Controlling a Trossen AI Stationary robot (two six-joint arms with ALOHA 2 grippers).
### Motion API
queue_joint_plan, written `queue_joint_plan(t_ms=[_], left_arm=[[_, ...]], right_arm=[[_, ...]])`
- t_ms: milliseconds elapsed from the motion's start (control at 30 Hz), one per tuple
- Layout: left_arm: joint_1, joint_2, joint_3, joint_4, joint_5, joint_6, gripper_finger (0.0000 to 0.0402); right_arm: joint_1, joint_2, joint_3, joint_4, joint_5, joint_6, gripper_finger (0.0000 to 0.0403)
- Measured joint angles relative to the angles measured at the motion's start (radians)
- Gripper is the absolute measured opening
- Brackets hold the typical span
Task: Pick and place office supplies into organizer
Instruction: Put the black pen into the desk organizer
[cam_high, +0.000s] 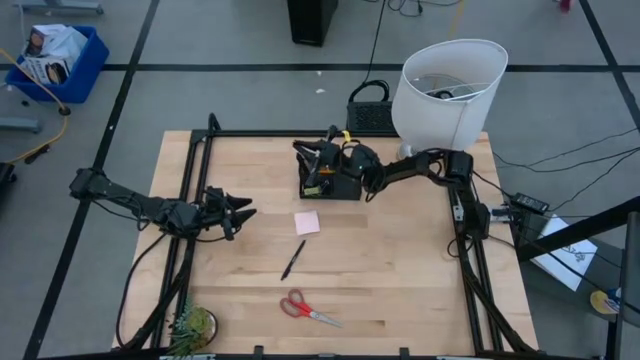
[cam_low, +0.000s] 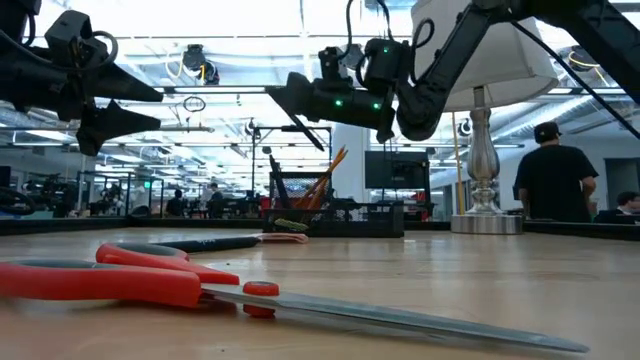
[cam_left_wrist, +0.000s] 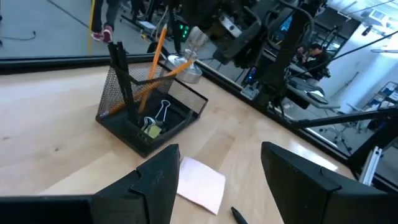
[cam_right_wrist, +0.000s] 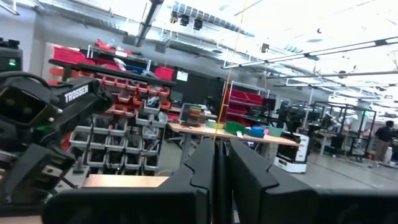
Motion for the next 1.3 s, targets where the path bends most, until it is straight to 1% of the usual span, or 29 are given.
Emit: queue_joint_plan(t_ms=[100, 367, 633, 933, 1067, 1233, 1300], left_arm=[[0.005, 0.000, 0.000, 0.005, 0.000, 0.010, 0.0230], [0.032, 0.000, 0.000, 0.018, 0.000, 0.014, 0.0230], [0.028, 0.000, 0.000, 0.012, 0.032, 0.014, 0.0230], [0.028, 0.000, 0.000, 0.013, 0.035, 0.011, 0.0230], [0.028, 0.000, 0.000, 0.012, 0.036, 0.012, 0.0230], [0.028, 0.000, 0.000, 0.000, 0.039, 0.006, 0.0230], [0.028, 0.000, 0.000, -0.010, 0.050, 0.005, 0.0230]], right_arm=[[-0.010, 0.027, 0.013, 0.009, -0.025, 0.010, 0.0031], [-0.008, 0.112, 0.076, 0.020, -0.018, -0.009, 0.0026], [-0.020, 0.114, 0.077, -0.017, -0.019, 0.003, 0.0055], [-0.023, 0.112, 0.077, -0.036, -0.019, 0.025, 0.0047], [-0.003, 0.112, 0.077, -0.032, -0.079, 0.030, 0.0047], [0.068, 0.109, 0.077, -0.044, -0.174, 0.074, 0.0047], [0.111, 0.109, 0.077, -0.054, -0.172, 0.045, 0.0047]])
